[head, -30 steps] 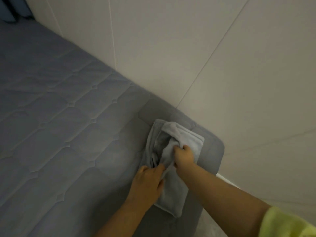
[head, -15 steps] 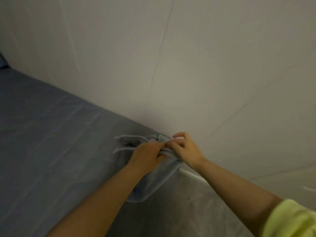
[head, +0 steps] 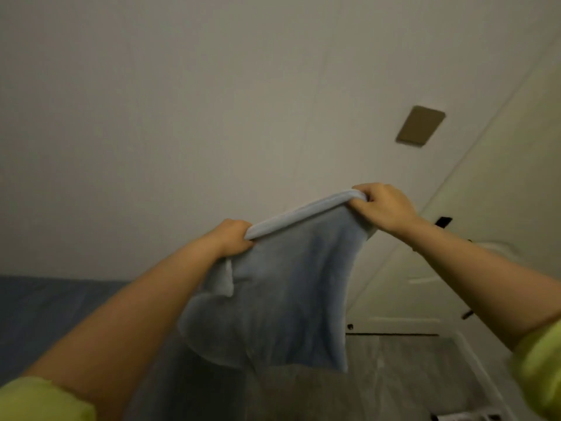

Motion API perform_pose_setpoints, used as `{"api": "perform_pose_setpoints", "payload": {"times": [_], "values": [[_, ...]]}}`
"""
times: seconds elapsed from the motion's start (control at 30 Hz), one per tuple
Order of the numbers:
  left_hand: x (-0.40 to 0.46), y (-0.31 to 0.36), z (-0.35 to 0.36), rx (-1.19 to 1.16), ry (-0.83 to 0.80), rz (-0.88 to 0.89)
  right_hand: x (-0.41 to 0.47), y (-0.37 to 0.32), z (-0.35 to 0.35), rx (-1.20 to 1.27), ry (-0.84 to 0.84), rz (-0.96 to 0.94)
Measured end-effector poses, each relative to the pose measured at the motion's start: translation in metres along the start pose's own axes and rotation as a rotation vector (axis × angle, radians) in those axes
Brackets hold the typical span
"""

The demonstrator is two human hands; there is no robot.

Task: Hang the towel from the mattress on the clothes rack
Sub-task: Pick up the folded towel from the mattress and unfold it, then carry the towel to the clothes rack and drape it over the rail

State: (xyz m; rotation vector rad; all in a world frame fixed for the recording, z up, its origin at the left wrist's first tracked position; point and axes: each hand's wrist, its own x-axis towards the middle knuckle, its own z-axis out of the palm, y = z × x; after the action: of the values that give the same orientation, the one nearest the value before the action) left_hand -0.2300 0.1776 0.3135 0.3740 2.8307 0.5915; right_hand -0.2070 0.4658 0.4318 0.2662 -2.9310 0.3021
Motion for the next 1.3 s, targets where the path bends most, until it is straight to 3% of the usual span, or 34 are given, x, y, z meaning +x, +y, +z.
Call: {"api": "perform_pose_setpoints", "payload": {"times": [0.2, 0.47, 0.63, 0.8, 0.9, 0.97, 1.03, 1.13, 1.17, 1.23, 1.3], "values": [[0.02, 0.131, -0.033, -0.058, 0.213, 0.054, -0.075, 0.131, -0.113, -0.06, 0.265, 0.285], [0.027, 0.355, -0.039, -0.04, 0.404, 0.252, -0.214, 0.273, -0.218, -0.24, 0.317, 0.504], [0.002, 0.503, -0.037, -0.312, 0.448, 0.431, -0.31, 0.336, -0.269, -0.154, 0.455, 0.651], [-0.01, 0.59, -0.023, -0.378, 0.561, 0.424, -0.41, 0.379, -0.318, -0.024, 0.513, 0.762], [-0.012, 0.636, -0.01, -0.297, 0.466, 0.388, -0.471, 0.398, -0.338, 0.143, 0.52, 0.762], [-0.024, 0.674, 0.006, -0.164, 0.28, 0.411, -0.504, 0.407, -0.348, 0.236, 0.577, 0.732], [-0.05, 0.715, 0.026, -0.132, 0.028, 0.555, -0.517, 0.41, -0.354, 0.204, 0.61, 0.707], [-0.111, 0.786, 0.065, -0.331, -0.519, 0.879, -0.511, 0.406, -0.356, 0.121, 0.551, 0.654], [-0.13, 0.808, 0.08, -0.363, -0.626, 0.983, -0.506, 0.404, -0.356, 0.095, 0.531, 0.645], [-0.16, 0.847, 0.107, -0.343, -0.656, 1.127, -0.505, 0.408, -0.355, 0.05, 0.532, 0.654], [-0.171, 0.873, 0.125, -0.293, -0.56, 1.164, -0.514, 0.415, -0.359, 0.037, 0.553, 0.704]]}}
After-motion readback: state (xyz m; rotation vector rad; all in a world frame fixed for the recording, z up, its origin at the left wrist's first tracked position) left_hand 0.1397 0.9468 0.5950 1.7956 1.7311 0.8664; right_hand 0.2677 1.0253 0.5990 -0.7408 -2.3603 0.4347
